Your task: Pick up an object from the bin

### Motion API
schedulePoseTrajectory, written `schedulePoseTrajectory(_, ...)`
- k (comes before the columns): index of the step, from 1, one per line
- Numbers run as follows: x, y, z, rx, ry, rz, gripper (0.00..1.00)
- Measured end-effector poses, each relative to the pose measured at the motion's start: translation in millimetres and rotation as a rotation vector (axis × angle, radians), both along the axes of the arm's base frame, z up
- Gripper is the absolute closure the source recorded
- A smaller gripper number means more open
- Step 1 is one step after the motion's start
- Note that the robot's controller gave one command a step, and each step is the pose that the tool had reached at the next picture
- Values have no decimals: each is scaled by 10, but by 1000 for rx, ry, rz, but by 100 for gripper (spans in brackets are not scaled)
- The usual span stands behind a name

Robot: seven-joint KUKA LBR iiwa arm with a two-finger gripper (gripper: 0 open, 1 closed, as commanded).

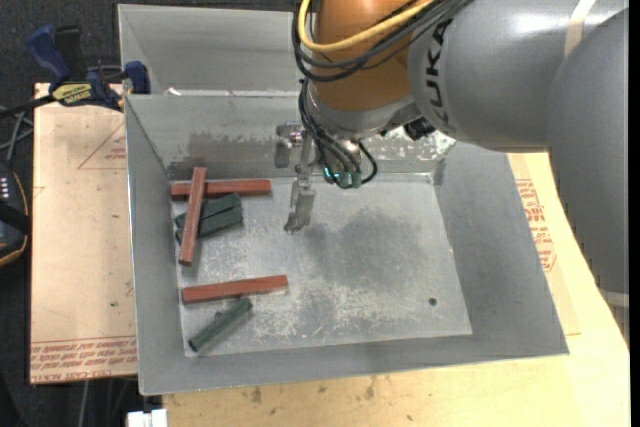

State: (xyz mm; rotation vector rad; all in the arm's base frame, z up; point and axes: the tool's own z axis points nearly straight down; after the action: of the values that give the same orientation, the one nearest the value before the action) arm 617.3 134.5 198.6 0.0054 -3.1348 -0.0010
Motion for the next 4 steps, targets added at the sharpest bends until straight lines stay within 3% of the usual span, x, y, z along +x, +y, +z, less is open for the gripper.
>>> schedulePoseTrajectory(1,17,-7,51,1,-8,-3,0)
schedulePoseTrajectory(2,118,257,-295,0,-12,113,0)
schedulePoseTrajectory(3,276,704,-387,2,-11,399,0)
schedulePoseTrajectory(4,200,915,-625,2,-10,520,0)
